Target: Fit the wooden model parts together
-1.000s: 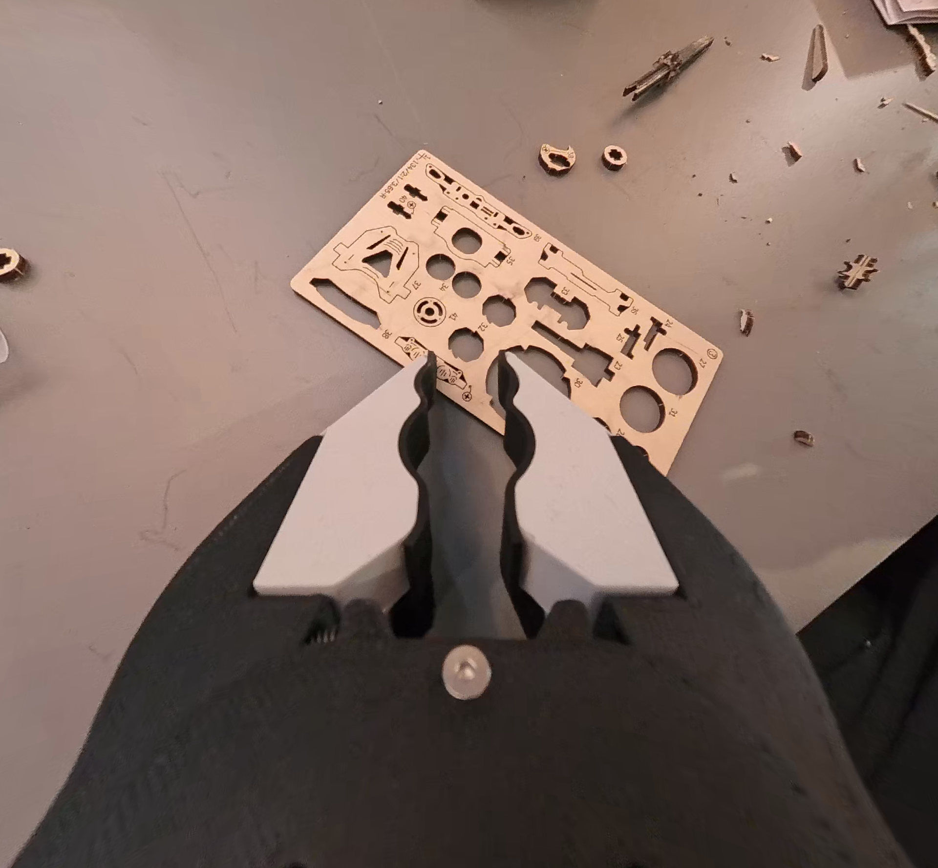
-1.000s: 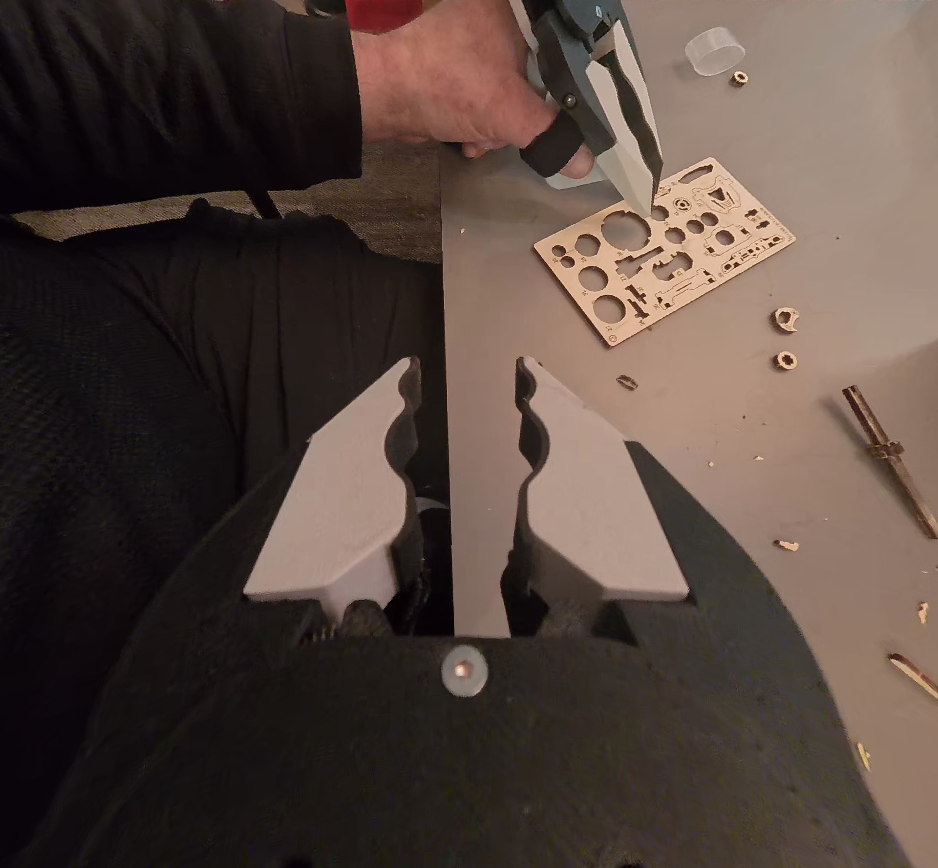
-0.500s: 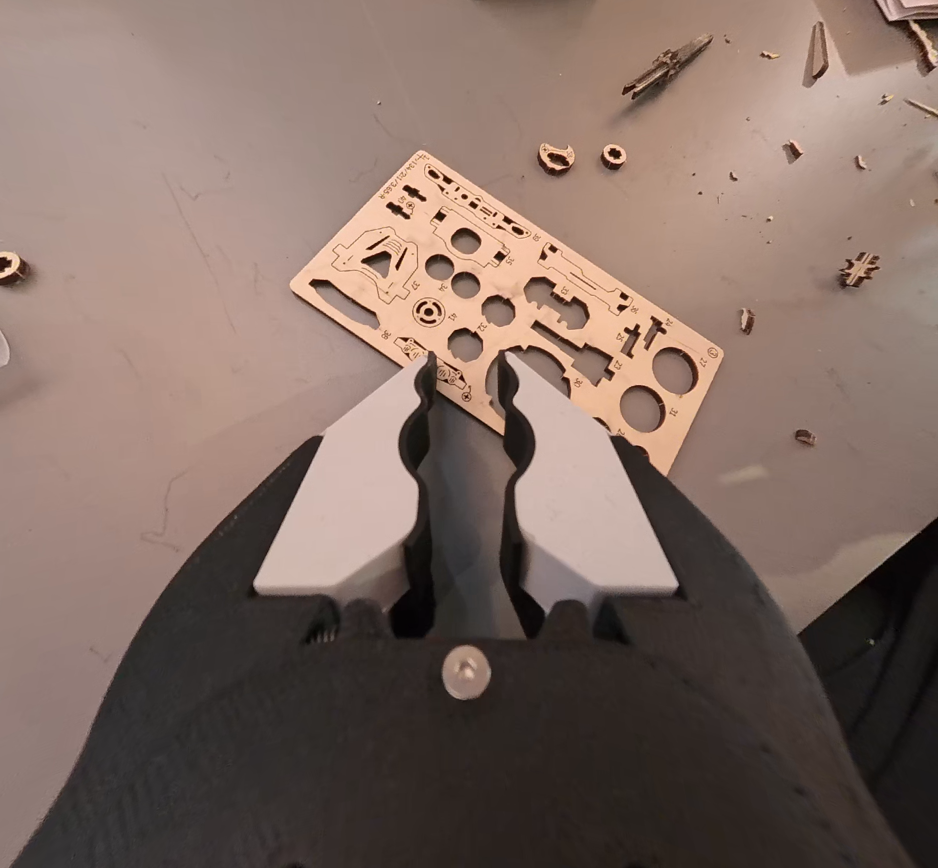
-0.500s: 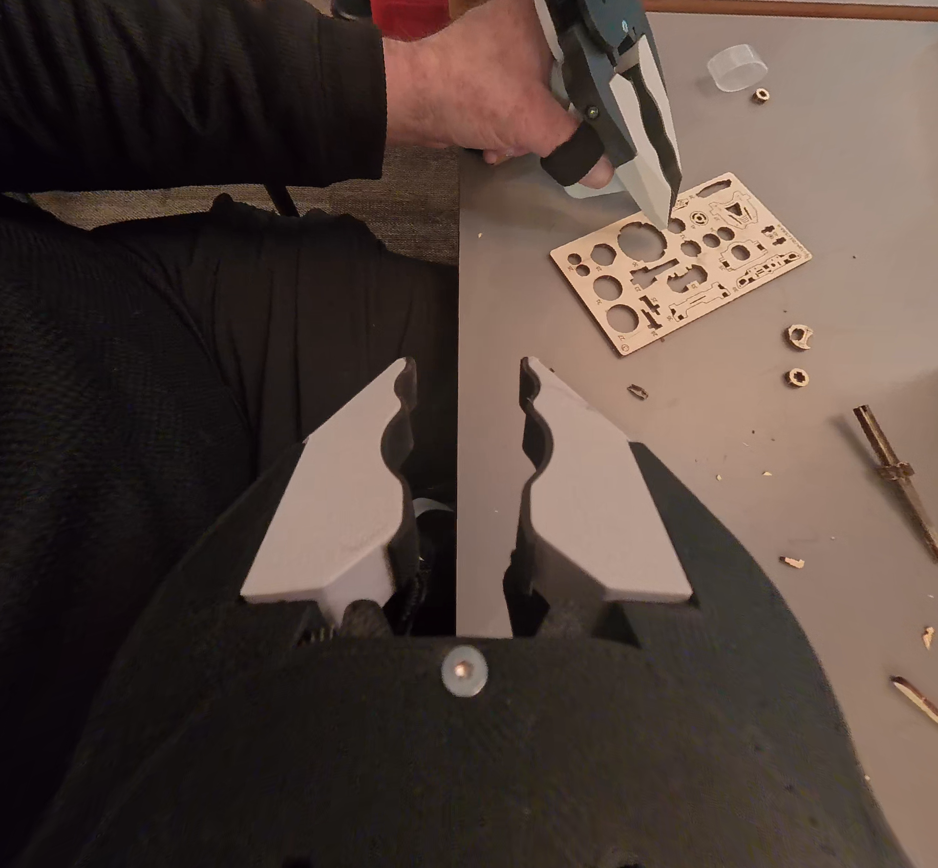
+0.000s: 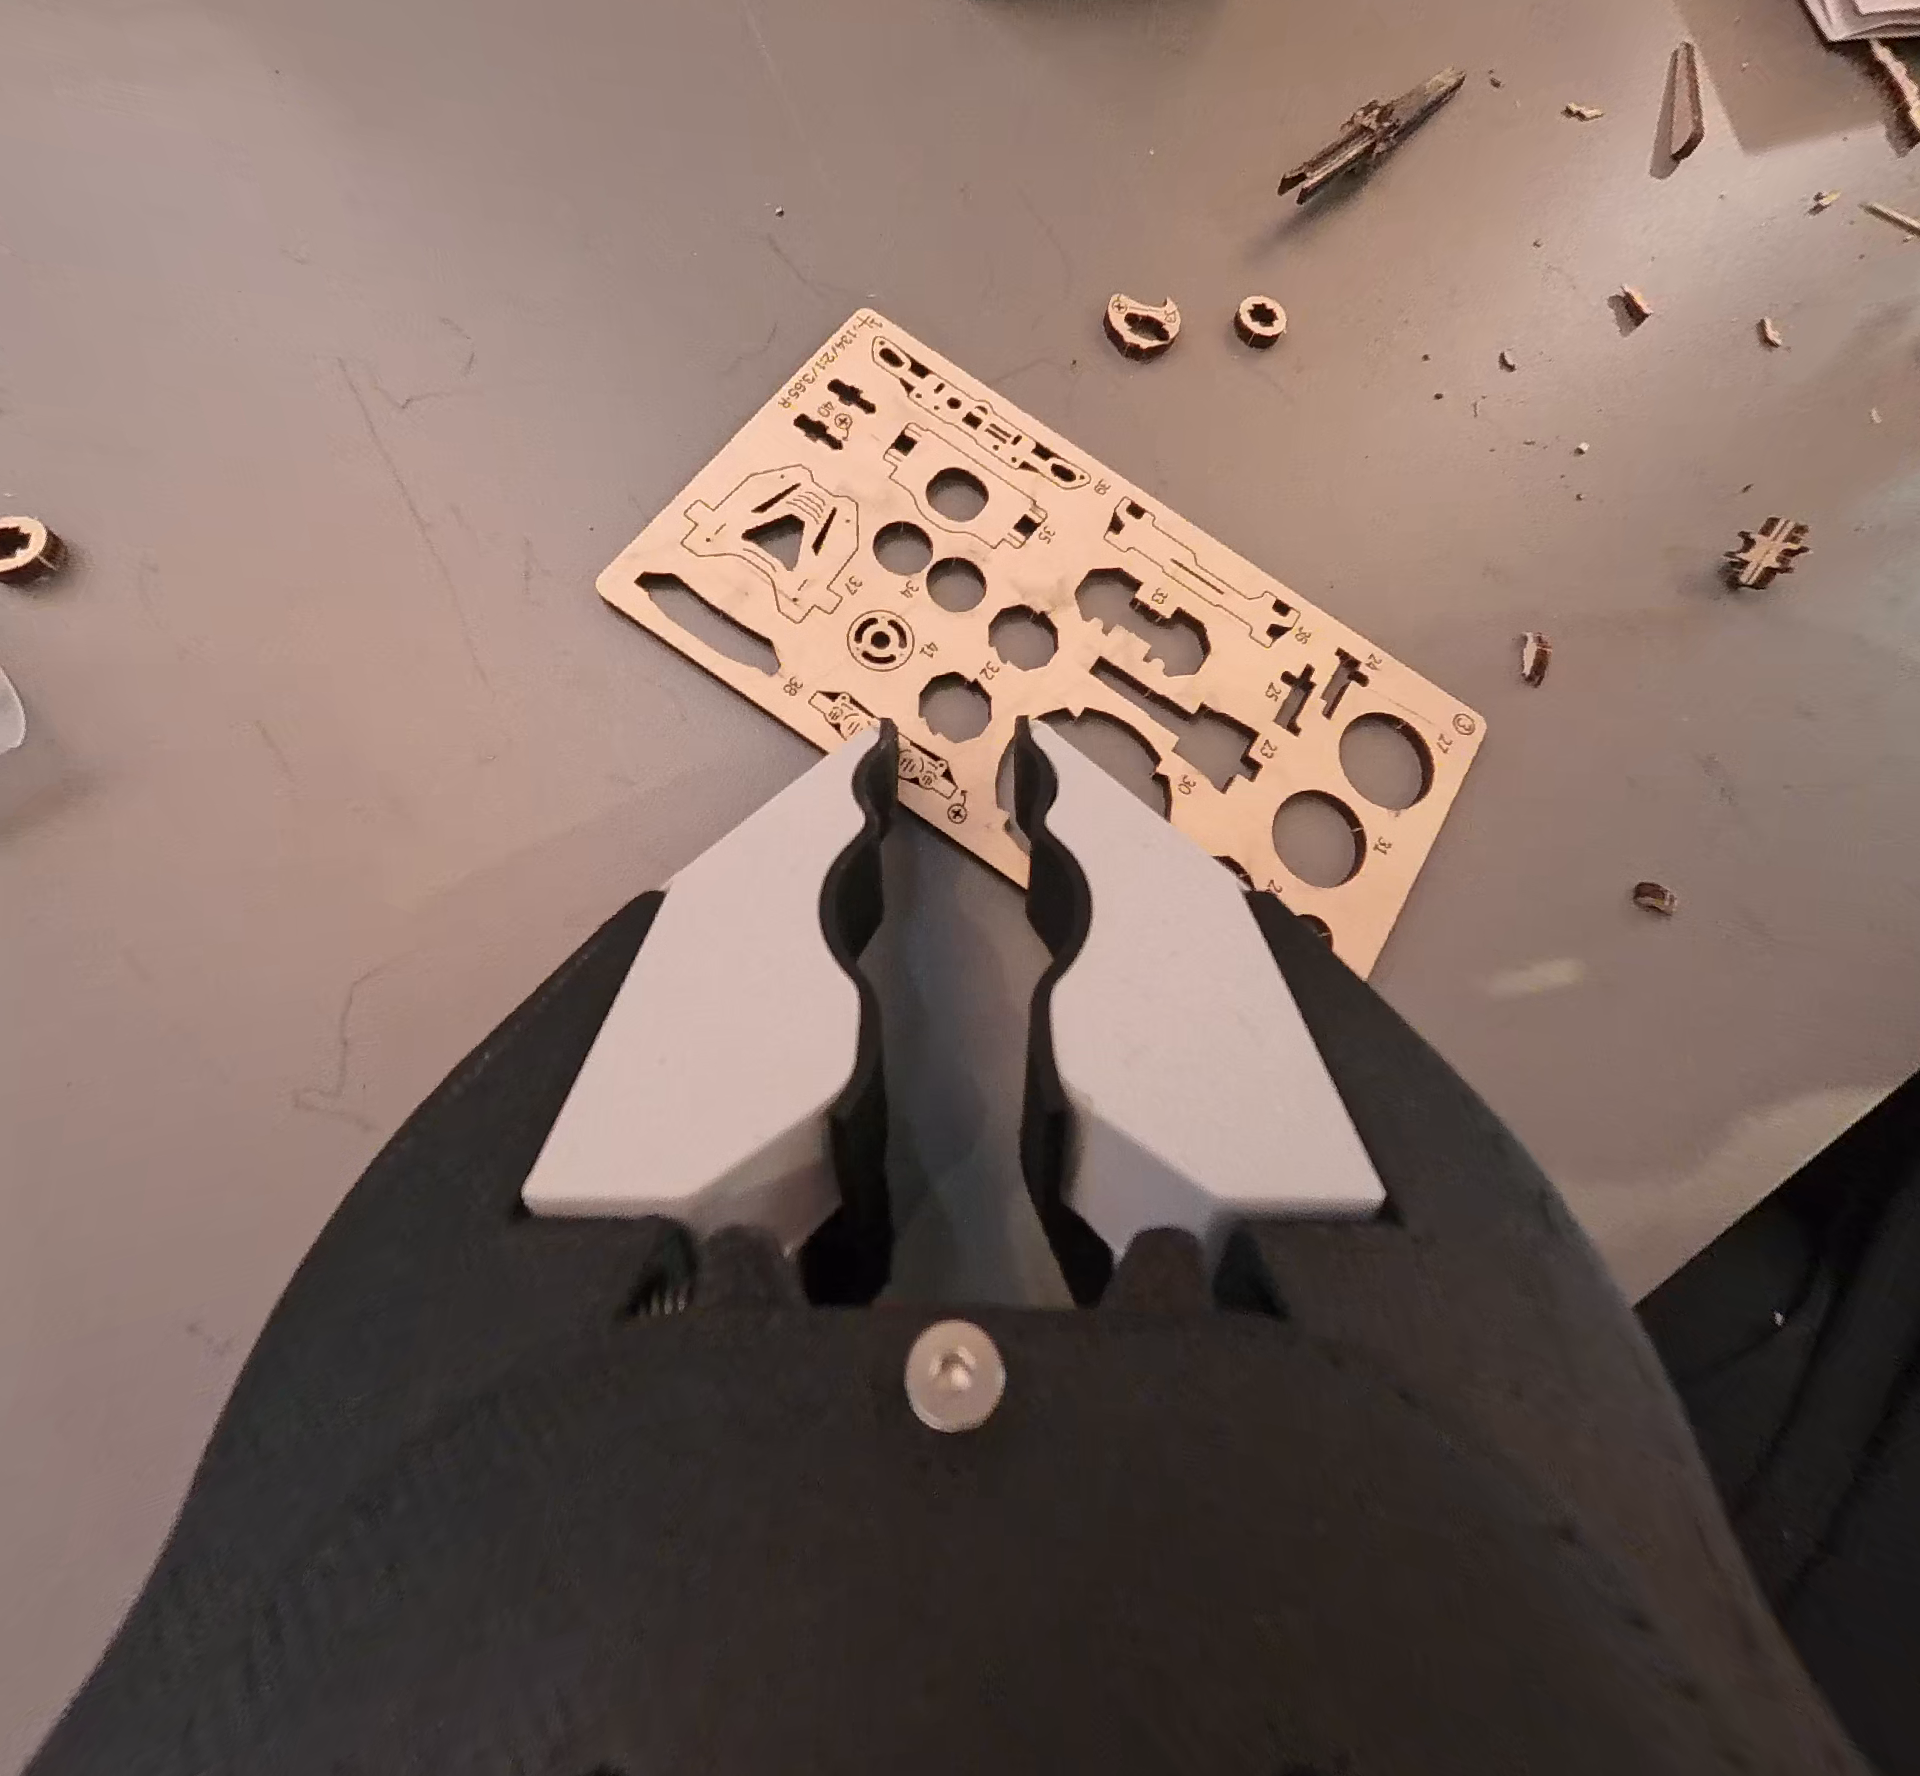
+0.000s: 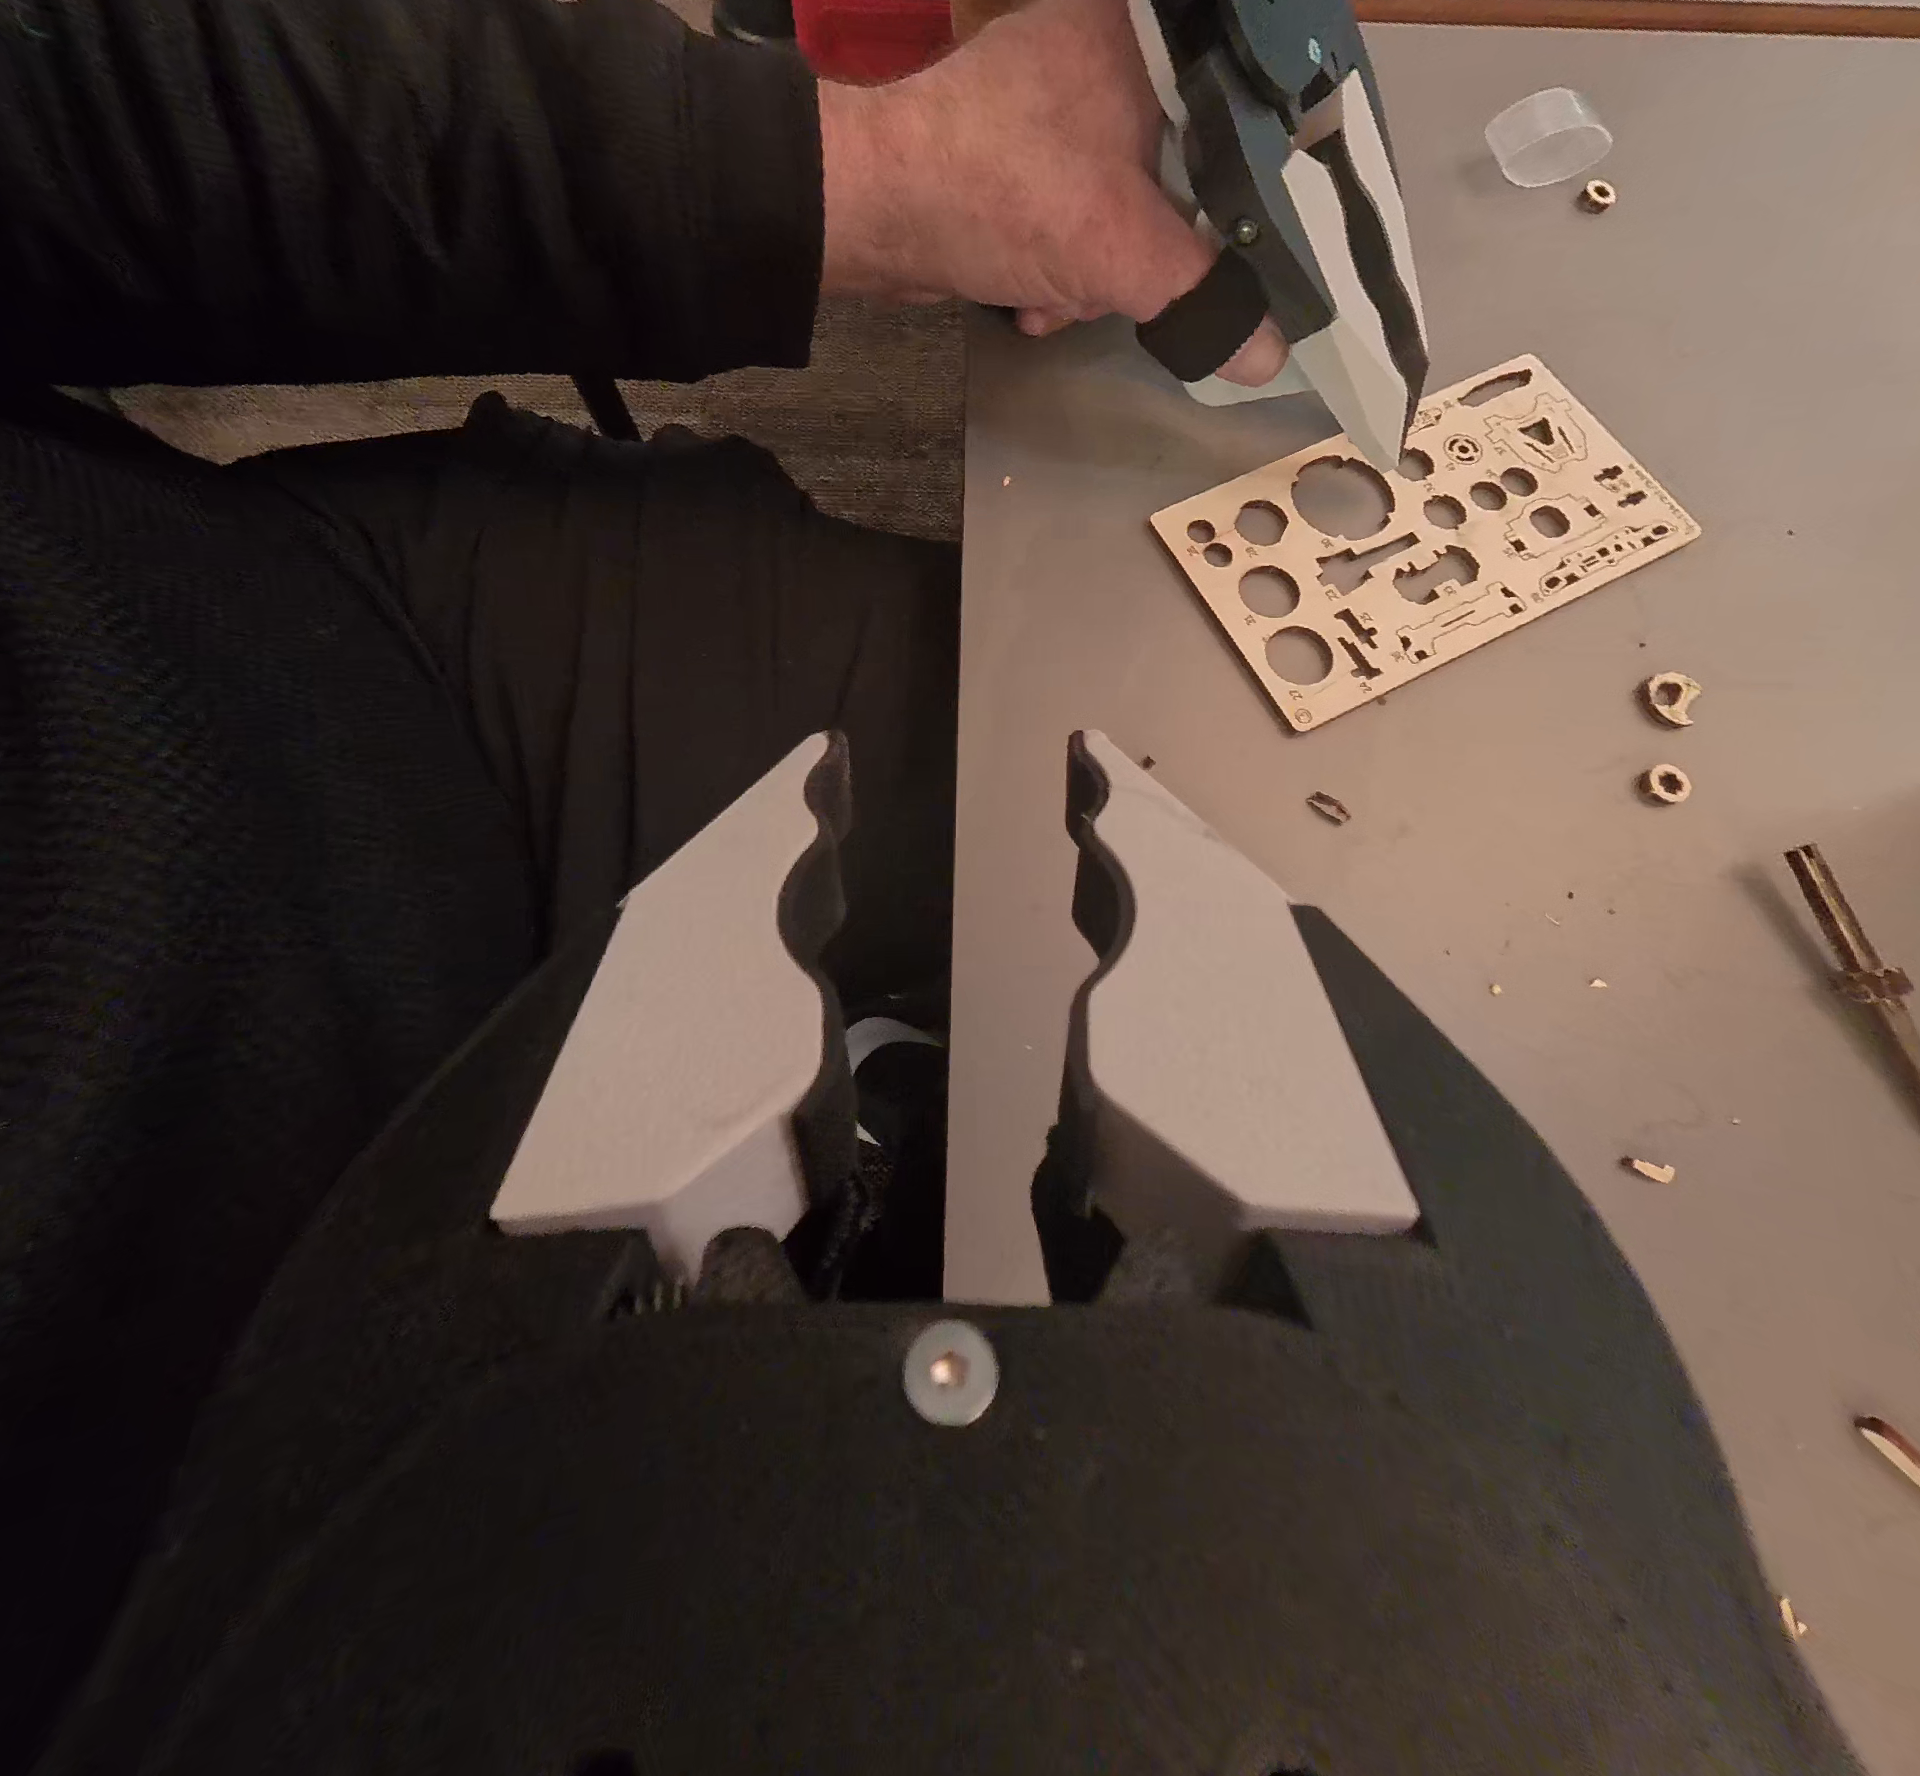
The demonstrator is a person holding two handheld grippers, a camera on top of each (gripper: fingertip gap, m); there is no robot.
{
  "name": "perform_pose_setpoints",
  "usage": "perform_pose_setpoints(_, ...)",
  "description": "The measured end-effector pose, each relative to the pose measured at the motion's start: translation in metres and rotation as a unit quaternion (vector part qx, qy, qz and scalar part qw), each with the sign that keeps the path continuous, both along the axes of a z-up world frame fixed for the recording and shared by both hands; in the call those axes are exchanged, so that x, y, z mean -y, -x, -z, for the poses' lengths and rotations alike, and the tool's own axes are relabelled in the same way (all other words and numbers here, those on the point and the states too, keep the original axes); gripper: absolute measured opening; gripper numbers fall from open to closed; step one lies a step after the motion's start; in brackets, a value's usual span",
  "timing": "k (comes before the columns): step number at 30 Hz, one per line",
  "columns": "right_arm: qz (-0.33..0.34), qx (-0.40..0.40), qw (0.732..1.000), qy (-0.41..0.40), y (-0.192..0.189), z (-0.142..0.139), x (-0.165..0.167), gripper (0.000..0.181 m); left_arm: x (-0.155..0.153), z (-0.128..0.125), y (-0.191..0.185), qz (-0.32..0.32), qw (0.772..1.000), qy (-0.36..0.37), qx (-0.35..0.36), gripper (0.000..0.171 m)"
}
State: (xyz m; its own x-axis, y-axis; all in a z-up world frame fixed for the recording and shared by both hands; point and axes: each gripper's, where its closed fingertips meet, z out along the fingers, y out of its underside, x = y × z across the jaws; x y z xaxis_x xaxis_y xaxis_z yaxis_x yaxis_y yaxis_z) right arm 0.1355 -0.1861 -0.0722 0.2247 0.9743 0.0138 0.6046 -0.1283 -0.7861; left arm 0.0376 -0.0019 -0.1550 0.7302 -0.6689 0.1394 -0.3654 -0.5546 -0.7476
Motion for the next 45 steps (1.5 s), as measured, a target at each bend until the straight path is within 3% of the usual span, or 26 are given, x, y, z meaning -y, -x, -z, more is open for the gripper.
perform_pose_setpoints(19,-0.094,0.025,0.995,-0.008,0.018,0.008,0.037,0.036,0.001,0.0,-0.001,0.003,1.0,-0.002,-0.002,0.022)
perform_pose_setpoints(34,-0.093,0.041,0.995,0.014,0.014,0.02,0.036,0.031,0.002,0.0,-0.001,0.007,1.0,0.003,0.004,0.023)
perform_pose_setpoints(38,-0.084,0.036,0.996,0.021,0.013,0.021,0.032,0.03,0.007,0.001,-0.007,0.034,0.999,0.01,0.005,0.005)
perform_pose_setpoints(45,-0.08,0.037,0.996,0.028,0.012,0.023,0.03,0.03,0.009,0.001,-0.007,0.04,0.999,0.021,0.015,0.0)
